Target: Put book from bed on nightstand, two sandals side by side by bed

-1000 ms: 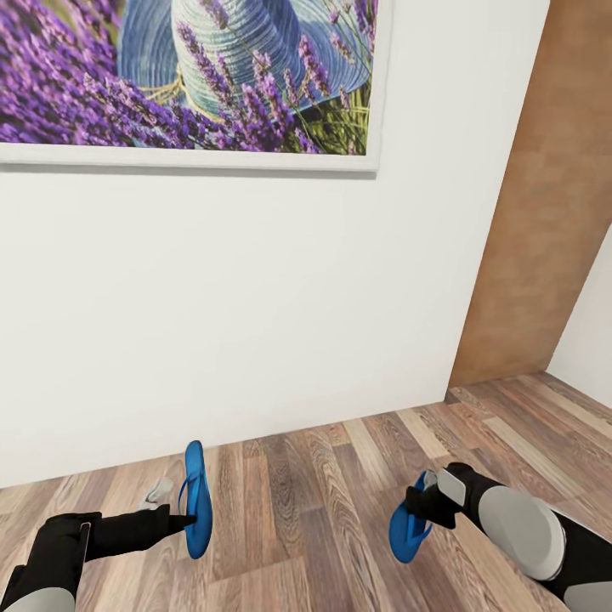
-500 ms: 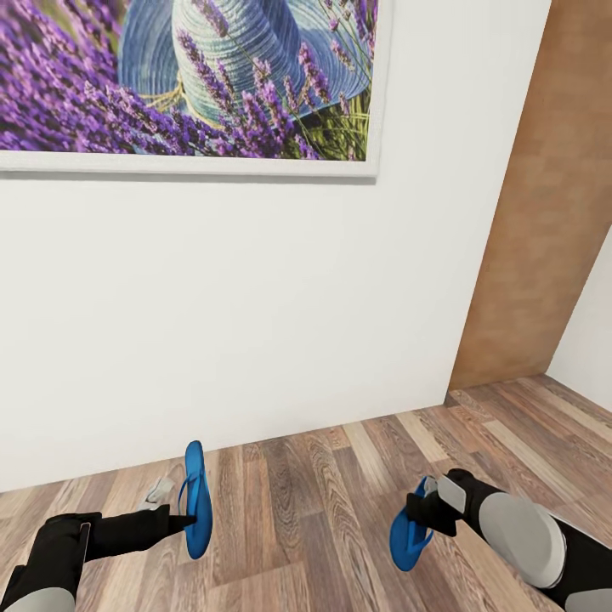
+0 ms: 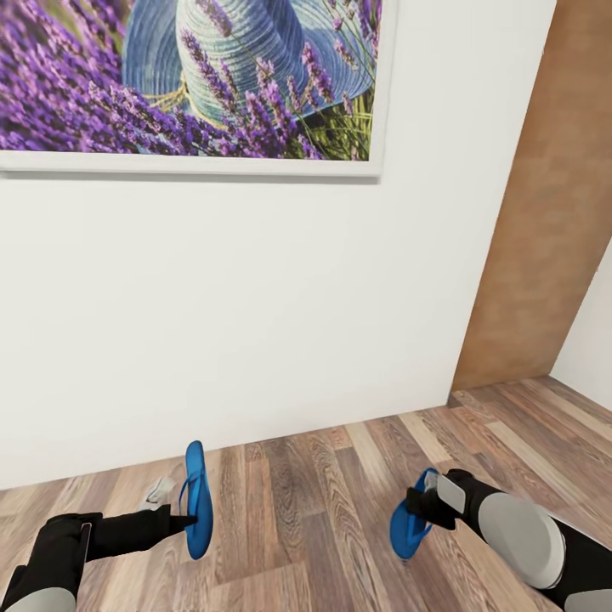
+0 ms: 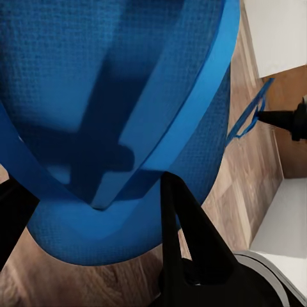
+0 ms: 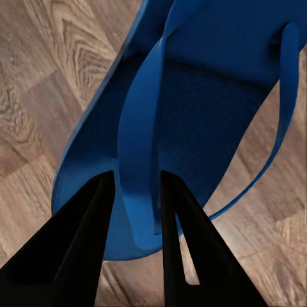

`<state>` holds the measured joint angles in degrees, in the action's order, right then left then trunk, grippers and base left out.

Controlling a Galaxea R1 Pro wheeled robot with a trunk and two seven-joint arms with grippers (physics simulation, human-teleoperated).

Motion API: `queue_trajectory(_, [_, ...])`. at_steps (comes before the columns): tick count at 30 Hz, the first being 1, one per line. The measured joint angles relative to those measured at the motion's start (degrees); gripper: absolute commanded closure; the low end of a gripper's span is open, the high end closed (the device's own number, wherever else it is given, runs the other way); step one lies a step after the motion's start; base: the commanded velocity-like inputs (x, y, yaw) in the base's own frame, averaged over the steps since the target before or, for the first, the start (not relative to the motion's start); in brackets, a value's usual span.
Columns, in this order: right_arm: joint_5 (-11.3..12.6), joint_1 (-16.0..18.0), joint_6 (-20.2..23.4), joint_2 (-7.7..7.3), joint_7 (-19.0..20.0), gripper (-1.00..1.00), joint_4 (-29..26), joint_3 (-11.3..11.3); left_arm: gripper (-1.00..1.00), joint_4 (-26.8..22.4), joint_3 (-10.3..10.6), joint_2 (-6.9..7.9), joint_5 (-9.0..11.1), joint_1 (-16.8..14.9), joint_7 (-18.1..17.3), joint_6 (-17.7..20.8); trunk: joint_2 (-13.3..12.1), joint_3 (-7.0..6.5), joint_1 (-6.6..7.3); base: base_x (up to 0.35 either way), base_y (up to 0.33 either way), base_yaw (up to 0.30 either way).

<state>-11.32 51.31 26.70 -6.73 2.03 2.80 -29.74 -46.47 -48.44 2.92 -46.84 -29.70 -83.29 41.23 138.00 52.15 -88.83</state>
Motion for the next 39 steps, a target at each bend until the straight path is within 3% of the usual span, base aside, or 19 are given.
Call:
queue_trajectory(6, [-0.2, 0.0, -2.8, 0.09, -0.1, 1.00, 0.0, 0.0, 1.00, 0.0, 0.0, 0.02, 0.0, 0.0, 0.1, 0.0, 0.0, 0.05, 0.00, 0.000, 0.000, 0.238])
queue_trajectory(39, [-0.2, 0.0, -3.0, 0.05, 0.2, 1.00, 0.0, 0.0, 1.00, 0.0, -0.5, 1.28, 0.3, 0.0, -0.1, 0.0, 0.0, 0.06, 0.00, 0.000, 0.000, 0.262])
